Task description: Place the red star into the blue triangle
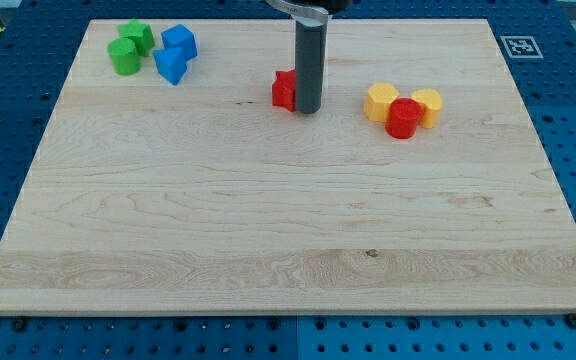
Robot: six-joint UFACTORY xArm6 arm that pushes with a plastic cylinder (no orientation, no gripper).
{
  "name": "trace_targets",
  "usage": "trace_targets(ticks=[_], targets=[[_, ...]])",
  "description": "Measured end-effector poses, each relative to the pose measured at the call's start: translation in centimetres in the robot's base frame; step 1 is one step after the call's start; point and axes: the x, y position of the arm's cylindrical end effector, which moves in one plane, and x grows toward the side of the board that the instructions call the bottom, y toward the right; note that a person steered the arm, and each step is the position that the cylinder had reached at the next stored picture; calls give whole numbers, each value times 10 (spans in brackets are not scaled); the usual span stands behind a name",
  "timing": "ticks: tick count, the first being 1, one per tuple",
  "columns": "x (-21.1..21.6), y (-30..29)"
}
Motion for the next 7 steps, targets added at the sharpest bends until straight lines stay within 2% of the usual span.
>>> trace_targets(ticks=[3,4,7], targets=[[-4,-10],[-11,-50],[-18,-8]])
